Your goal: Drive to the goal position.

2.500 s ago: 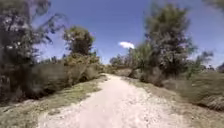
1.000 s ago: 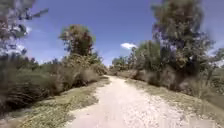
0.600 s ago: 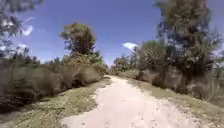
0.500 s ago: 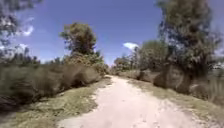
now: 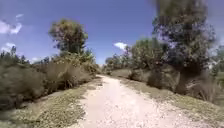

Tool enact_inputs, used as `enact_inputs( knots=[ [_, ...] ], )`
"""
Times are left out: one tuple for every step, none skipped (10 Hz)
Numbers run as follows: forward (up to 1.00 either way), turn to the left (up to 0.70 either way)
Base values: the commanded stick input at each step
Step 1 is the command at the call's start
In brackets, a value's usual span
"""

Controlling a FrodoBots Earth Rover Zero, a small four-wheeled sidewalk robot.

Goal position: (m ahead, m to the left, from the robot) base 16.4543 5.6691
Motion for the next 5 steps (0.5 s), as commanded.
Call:
enact_inputs(
  knots=[
    [0.70, 0.00],
    [0.70, 0.00],
    [0.70, 0.00],
    [0.70, -0.15],
    [0.70, -0.35]
  ],
)
